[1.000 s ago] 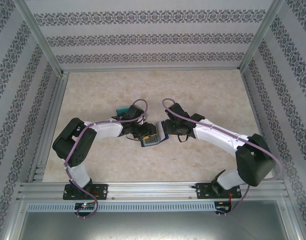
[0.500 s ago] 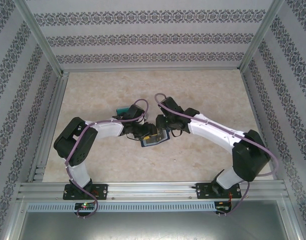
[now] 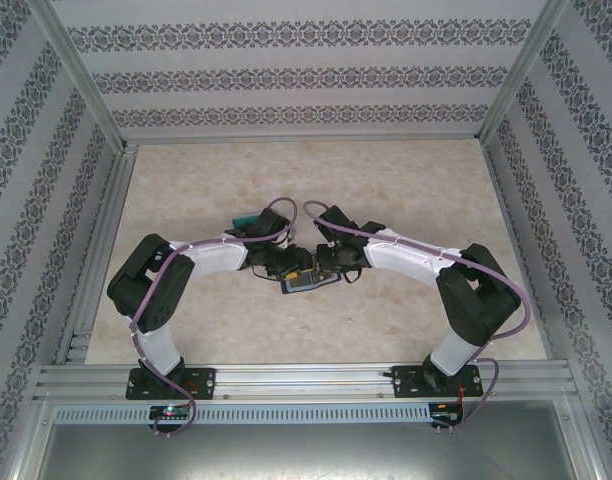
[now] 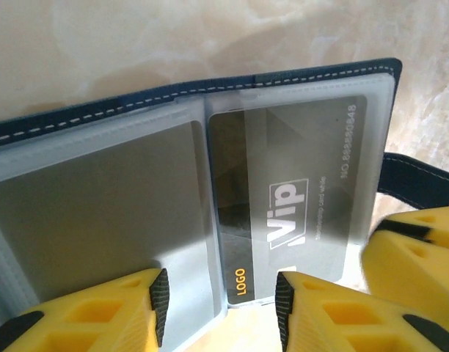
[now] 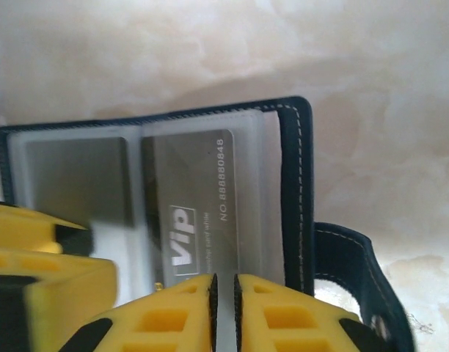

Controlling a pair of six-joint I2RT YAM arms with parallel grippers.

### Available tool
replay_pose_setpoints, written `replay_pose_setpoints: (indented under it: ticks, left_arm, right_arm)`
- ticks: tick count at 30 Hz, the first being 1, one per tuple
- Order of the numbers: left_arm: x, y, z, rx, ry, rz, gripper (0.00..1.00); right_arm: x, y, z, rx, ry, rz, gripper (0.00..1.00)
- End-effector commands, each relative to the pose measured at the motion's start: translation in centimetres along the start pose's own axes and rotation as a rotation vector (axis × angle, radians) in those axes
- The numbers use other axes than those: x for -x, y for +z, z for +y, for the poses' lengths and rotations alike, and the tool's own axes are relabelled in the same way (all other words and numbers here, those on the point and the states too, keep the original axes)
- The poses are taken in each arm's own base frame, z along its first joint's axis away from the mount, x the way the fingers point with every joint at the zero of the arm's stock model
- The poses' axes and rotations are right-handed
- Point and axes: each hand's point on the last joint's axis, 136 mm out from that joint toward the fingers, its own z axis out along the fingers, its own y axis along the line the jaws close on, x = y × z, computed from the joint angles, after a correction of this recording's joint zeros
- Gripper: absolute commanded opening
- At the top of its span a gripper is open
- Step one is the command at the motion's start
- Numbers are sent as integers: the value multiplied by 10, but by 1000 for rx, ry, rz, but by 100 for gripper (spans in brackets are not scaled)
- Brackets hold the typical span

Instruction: Take the credit cards out of the card holder

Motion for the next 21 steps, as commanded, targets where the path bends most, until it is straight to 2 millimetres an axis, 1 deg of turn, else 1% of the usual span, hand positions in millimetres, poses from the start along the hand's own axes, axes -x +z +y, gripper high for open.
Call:
replay_pose_setpoints:
  ticks: [1, 5, 10, 11, 12, 16, 21]
  left_arm:
    - [2, -10, -5, 16, 28, -13, 45]
    - [3, -11, -12, -15, 23, -8, 45]
    - [5, -9, -23, -63, 9, -3, 40]
    - [5, -7, -23, -70, 3, 1, 37]
    - [4, -6, -23, -74, -2, 5, 36]
    - [4, -1, -19, -69, -17, 10, 36]
    - [6, -8, -16, -34, -5, -12, 36]
  right_arm:
    - [-11, 12, -11, -23, 10, 38, 16]
    - [-19, 17, -16, -27, 25, 50, 15]
    - [-25, 23, -18, -21, 49, 58, 12]
    - [-26, 25, -18, -18, 53, 61, 12]
    - [-27, 26, -18, -17, 55, 64, 11]
    - [-28, 29, -16, -9, 57, 66, 11]
    - [-29, 30, -16, -7, 60, 71, 11]
